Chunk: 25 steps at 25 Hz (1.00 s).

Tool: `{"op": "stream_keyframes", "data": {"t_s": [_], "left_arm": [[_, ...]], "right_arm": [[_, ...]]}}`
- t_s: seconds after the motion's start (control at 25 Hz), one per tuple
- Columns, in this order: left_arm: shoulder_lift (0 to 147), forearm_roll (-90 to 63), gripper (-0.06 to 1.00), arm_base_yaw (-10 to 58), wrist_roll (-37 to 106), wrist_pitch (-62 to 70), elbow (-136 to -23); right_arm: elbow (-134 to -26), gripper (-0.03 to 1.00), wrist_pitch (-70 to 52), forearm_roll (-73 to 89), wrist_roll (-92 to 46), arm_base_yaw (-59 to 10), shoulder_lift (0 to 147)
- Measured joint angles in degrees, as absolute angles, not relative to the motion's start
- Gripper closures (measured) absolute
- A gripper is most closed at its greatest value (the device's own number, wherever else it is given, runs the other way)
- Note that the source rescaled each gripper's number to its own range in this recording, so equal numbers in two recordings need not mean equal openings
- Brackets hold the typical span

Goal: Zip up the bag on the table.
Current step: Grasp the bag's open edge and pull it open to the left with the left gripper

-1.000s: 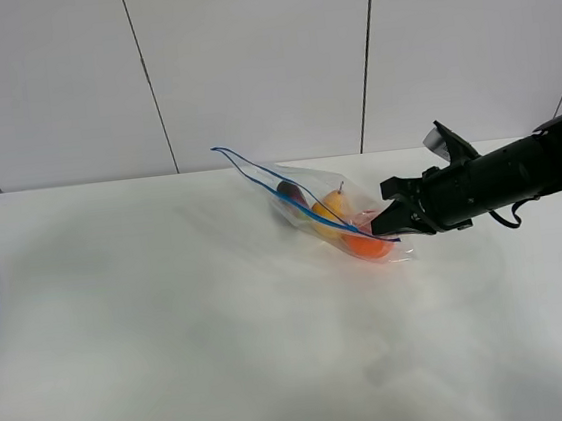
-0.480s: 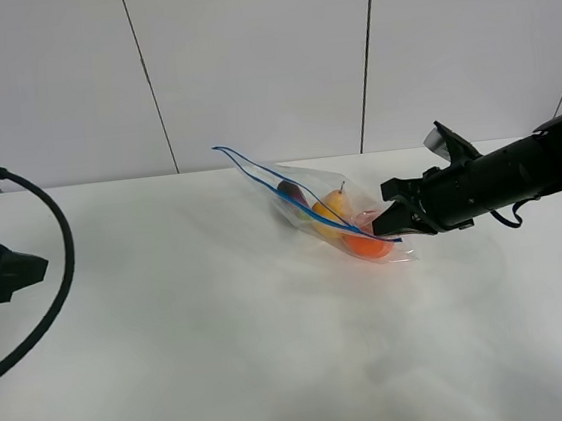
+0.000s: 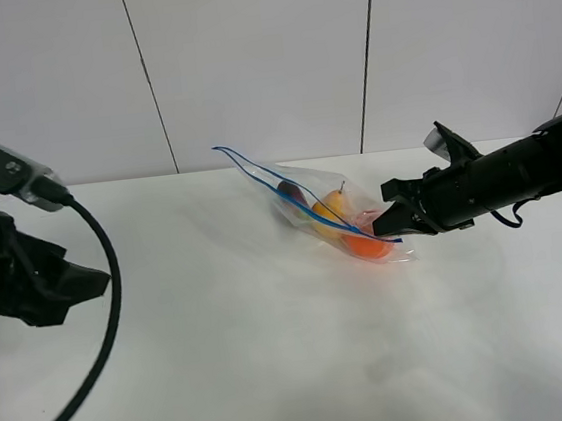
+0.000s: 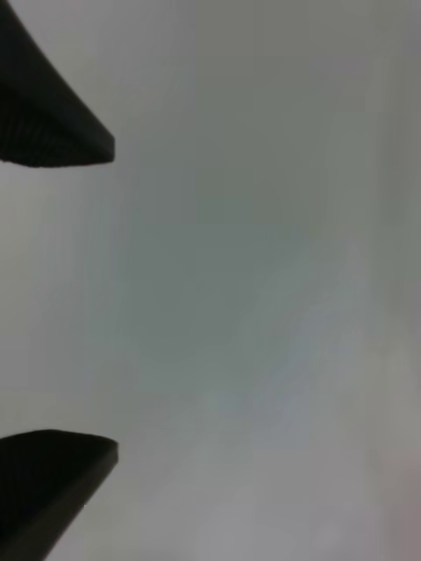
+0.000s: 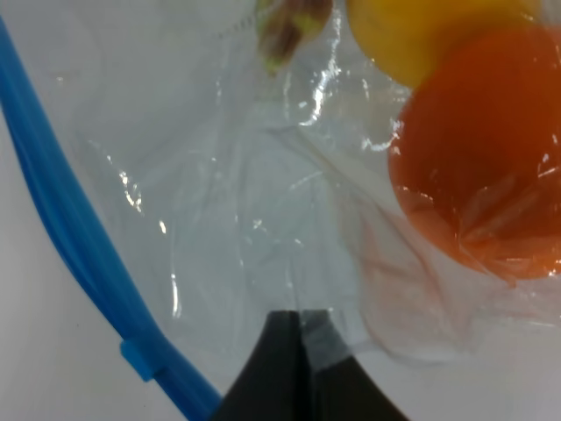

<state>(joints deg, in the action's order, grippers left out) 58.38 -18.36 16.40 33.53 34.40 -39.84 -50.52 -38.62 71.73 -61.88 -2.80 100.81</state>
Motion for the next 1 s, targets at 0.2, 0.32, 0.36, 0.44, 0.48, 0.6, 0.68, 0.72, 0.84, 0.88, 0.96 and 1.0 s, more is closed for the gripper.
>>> {"op": "stream_keyframes", "data": {"t_s": [0.2,0.32,0.36,0.44,0.48,0.6,0.68,0.72,0.84,0.88,0.96,1.0], "left_arm": [[58.38,-18.47,-0.06,31.32,33.78,34.2,-39.84],[58.38,-18.22,-0.06,38.19,34.81,34.16,-39.84],[58.38,-17.78,-0.06,39.72,35.1,33.79,-39.84],[58.38,-16.75,-0.06,41.12,35.55,32.03,-39.84],[58.38,-16.01,-0.06,41.36,35.98,30.95,-39.84],[58.9,-14.25,-0.06,41.44,36.74,26.57,-39.84],[60.93,-13.8,-0.06,41.44,37.27,24.36,-40.22],[62.87,-13.68,-0.06,41.44,37.84,23.78,-40.73],[69.61,-13.54,-0.06,41.44,40.35,21.77,-43.06],[72.03,-13.54,-0.06,41.44,41.14,20.81,-44.09],[76.3,-13.54,-0.06,41.44,43.18,19.53,-46.43],[78.48,-13.54,-0.06,41.44,44.04,19.2,-47.91]], "right_arm": [[-50.52,0.97,-38.62,71.42,-61.88,-2.8,100.81],[-50.52,0.97,-38.62,71.21,-61.88,-2.8,100.81],[-50.52,0.97,-38.62,71.15,-61.88,-2.8,100.81],[-50.52,0.97,-38.62,71.09,-61.88,-2.8,100.81],[-50.52,0.97,-38.62,71.09,-61.88,-2.8,100.81],[-50.52,0.97,-38.62,71.04,-61.88,-2.8,100.81],[-50.52,0.97,-38.62,71.04,-61.88,-2.8,100.81],[-50.52,0.97,-38.62,71.04,-61.88,-2.8,100.81],[-50.52,0.97,-38.97,71.04,-61.82,-2.8,100.81],[-50.52,0.97,-39.46,71.04,-61.6,-2.8,100.81],[-50.52,0.97,-39.93,71.04,-60.79,-2.8,100.81],[-50.52,0.97,-39.93,71.04,-60.45,-2.8,100.81]]}}
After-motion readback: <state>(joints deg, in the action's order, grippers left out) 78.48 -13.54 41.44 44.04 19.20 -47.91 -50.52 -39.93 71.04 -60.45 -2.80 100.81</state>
